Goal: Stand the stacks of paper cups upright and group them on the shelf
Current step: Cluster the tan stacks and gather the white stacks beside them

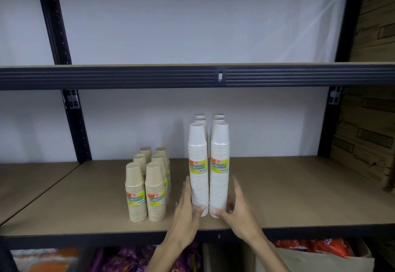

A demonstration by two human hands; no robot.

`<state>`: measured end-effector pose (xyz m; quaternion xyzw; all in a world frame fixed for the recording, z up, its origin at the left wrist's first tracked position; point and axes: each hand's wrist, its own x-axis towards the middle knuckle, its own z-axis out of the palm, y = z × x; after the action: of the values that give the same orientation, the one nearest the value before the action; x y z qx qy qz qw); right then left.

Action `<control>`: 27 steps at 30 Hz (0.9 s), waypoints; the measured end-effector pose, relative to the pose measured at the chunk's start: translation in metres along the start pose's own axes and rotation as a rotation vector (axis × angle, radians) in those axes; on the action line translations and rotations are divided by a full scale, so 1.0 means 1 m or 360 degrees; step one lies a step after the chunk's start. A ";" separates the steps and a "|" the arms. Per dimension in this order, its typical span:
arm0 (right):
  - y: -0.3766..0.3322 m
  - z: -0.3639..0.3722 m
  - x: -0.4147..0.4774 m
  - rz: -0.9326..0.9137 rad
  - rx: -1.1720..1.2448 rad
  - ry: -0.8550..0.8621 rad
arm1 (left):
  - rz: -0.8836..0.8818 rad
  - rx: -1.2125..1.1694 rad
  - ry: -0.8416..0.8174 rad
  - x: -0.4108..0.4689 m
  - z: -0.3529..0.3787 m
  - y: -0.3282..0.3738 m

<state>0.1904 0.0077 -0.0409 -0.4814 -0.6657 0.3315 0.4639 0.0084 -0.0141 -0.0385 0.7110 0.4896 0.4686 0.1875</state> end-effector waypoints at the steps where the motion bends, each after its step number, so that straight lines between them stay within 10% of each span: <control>1: -0.004 -0.002 0.004 -0.0039 -0.0041 -0.0024 | 0.0035 -0.0029 0.0040 0.004 -0.003 0.003; 27: -0.049 -0.014 0.022 -0.0199 -0.0142 -0.0219 | -0.0003 -0.0181 -0.0088 0.035 -0.022 0.040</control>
<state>0.1850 0.0130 0.0137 -0.4351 -0.7389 0.3042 0.4149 0.0133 -0.0058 0.0188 0.7114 0.4575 0.4756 0.2415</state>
